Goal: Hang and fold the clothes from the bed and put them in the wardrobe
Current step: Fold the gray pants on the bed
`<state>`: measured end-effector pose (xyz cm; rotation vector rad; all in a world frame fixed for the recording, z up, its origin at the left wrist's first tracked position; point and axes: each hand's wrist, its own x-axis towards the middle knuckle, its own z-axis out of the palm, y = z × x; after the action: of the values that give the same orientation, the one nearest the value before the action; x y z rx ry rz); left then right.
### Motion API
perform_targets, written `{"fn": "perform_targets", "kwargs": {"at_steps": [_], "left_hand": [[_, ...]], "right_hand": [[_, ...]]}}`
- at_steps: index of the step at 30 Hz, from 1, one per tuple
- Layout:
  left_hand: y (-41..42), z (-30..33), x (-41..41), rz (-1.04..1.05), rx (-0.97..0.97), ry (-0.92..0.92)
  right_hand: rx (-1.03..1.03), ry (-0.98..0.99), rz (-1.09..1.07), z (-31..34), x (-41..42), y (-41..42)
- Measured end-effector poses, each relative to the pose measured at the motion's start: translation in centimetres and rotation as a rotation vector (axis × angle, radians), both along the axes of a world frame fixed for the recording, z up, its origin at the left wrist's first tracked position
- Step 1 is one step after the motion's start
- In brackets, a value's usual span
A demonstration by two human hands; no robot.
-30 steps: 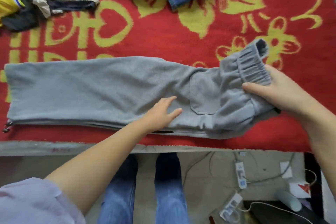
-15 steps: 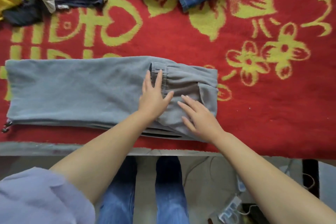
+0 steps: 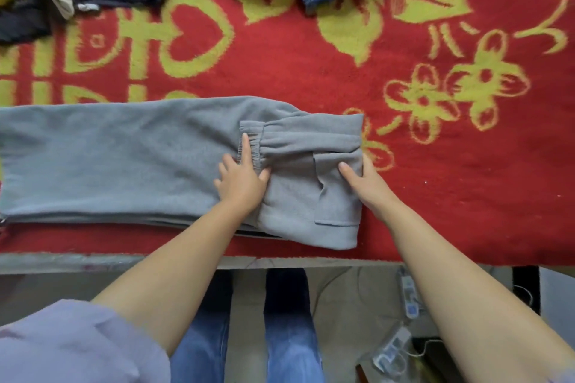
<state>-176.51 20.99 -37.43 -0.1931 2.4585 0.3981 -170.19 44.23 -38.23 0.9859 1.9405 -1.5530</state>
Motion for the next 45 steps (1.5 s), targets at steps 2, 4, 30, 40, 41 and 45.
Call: {"fn": "perform_targets", "kwargs": {"at_steps": [2,4,30,40,41,45], "left_hand": [[0.5,0.9,0.3,-0.102,-0.009,0.162],[1.2,2.1,1.7,-0.166,0.142,0.303],[-24.4,1.2,-2.1,0.518,0.224,-0.060],[-25.8,0.5,-1.3,0.481,0.225,0.350],[-25.8,0.3,-1.2,0.468,0.207,0.354],[-26.0,-0.9,-1.2,0.427,0.149,0.237]], "right_hand": [[-0.042,-0.037,-0.053,0.1,0.2,0.3],[-0.121,-0.041,-0.069,1.0,0.1,0.5],[0.655,0.420,0.615,6.2,-10.4,-24.8],[0.799,0.322,0.940,2.3,-22.2,-28.5],[0.816,0.267,0.878,2.0,-23.0,-27.7],[0.814,0.134,0.851,1.6,-23.1,-26.6]]}}
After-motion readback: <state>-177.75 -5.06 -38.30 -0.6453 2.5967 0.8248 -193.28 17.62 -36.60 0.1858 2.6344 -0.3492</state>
